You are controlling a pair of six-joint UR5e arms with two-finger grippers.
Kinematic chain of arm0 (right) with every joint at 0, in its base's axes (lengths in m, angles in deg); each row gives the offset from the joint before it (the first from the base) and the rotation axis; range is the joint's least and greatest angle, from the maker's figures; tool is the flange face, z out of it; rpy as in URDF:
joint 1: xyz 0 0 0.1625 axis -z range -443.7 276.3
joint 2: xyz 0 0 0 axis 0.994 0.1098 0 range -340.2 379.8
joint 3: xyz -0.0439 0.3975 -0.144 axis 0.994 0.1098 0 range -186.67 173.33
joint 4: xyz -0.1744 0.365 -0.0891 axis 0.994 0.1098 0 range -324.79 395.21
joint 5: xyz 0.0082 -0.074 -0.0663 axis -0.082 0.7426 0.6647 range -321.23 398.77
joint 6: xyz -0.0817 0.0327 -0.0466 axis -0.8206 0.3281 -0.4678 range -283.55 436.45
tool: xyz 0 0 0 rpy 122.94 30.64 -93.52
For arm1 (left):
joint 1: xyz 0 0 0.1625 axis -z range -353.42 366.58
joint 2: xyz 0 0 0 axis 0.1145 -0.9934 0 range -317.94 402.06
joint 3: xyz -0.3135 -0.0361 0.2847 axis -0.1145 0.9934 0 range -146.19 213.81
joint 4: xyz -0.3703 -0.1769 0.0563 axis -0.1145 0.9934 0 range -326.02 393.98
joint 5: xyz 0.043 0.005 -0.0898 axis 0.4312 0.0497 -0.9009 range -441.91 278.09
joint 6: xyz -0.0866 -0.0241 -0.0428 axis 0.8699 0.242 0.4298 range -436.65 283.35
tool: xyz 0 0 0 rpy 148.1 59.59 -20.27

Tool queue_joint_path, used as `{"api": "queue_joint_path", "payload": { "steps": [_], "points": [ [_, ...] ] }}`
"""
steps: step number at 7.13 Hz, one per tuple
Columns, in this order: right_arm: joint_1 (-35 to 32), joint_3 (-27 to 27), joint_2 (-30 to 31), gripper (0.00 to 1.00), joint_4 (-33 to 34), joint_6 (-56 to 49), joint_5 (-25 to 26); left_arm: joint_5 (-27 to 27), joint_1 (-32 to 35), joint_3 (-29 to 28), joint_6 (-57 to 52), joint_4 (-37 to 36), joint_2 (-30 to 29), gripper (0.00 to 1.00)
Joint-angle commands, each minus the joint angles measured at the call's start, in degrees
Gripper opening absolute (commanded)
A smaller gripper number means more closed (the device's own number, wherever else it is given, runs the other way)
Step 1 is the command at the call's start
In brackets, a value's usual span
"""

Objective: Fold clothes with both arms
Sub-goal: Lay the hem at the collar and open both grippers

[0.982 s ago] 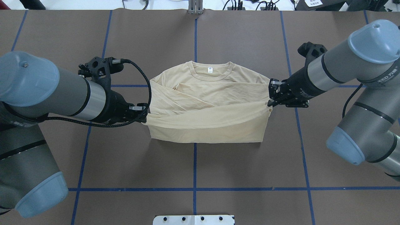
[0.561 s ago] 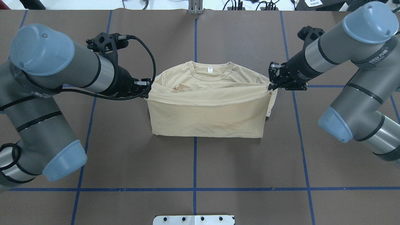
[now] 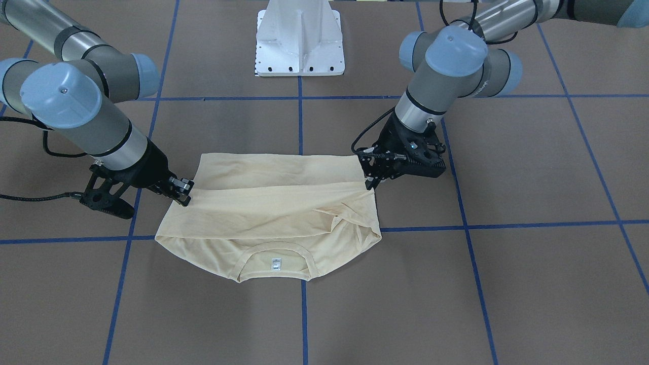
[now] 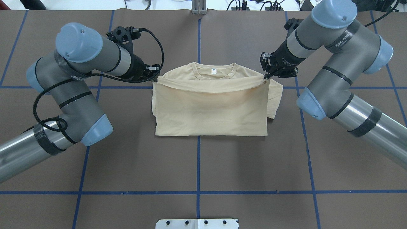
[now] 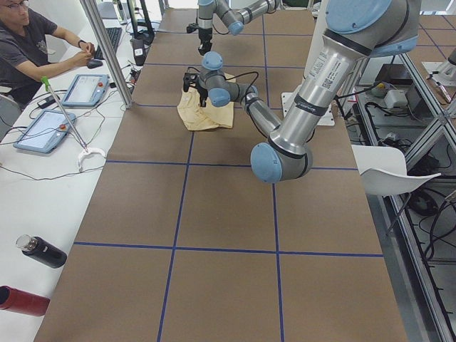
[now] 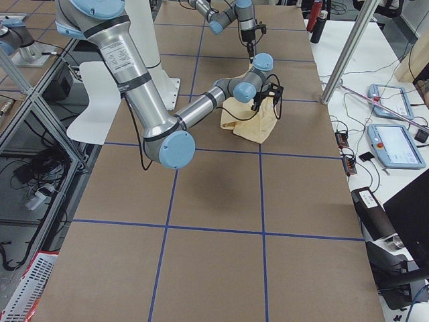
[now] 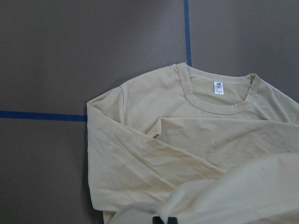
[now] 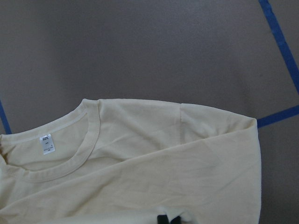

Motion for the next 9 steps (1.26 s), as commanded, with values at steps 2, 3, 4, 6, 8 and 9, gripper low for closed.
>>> {"api": "queue_joint_path", "payload": {
  "steps": [2,3,4,6,8,9],
  "points": [
    [0.04,8.90,-1.24,0.00,-8.18,-0.06,0.80,2.01,0.71,-16.47,0.04,8.27,-8.40,0.00],
    [0.12,9.19,-1.24,0.00,-8.46,-0.06,0.88,2.10,0.71,-19.39,0.04,12.29,-8.44,0.00],
    [0.21,9.54,-1.33,0.00,-8.55,-0.06,0.88,3.32,0.71,-20.81,0.04,13.20,-8.52,0.00],
    [0.30,12.43,-3.08,0.00,-8.55,-0.06,0.88,4.03,0.63,-22.31,-0.05,13.21,-8.26,0.00],
    [0.30,13.23,-3.09,0.00,-8.56,-0.06,1.06,4.12,0.63,-22.67,-0.05,13.21,-8.17,0.00],
    [0.30,13.32,-3.09,0.00,-8.56,0.02,1.06,4.03,0.63,-22.67,-0.05,13.12,-8.26,0.00]
  ]
}}
